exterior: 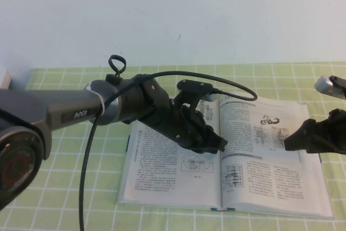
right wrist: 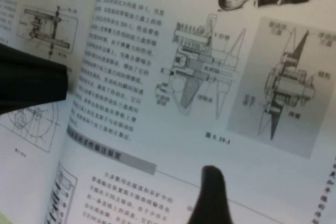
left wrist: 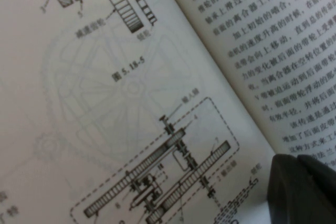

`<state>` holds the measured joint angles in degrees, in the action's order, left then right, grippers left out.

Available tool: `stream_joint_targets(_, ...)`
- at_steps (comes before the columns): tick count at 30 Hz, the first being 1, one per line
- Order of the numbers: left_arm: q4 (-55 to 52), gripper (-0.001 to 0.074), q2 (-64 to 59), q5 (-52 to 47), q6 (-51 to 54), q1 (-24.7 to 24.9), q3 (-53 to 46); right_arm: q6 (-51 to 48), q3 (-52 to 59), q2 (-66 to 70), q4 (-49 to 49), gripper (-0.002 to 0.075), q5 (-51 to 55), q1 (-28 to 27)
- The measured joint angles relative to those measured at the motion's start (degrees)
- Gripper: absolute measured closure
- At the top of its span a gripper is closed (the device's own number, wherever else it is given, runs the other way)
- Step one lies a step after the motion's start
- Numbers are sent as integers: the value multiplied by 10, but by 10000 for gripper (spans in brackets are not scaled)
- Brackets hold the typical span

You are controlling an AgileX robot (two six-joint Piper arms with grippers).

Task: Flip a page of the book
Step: Open the closed book

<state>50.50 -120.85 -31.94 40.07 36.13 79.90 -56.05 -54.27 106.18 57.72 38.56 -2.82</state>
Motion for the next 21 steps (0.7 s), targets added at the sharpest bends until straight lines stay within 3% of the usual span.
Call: stream_joint_targets(21, -10, 738, -1, -3, -10, 0, 1, -18, -1, 37, 48, 212, 11, -5)
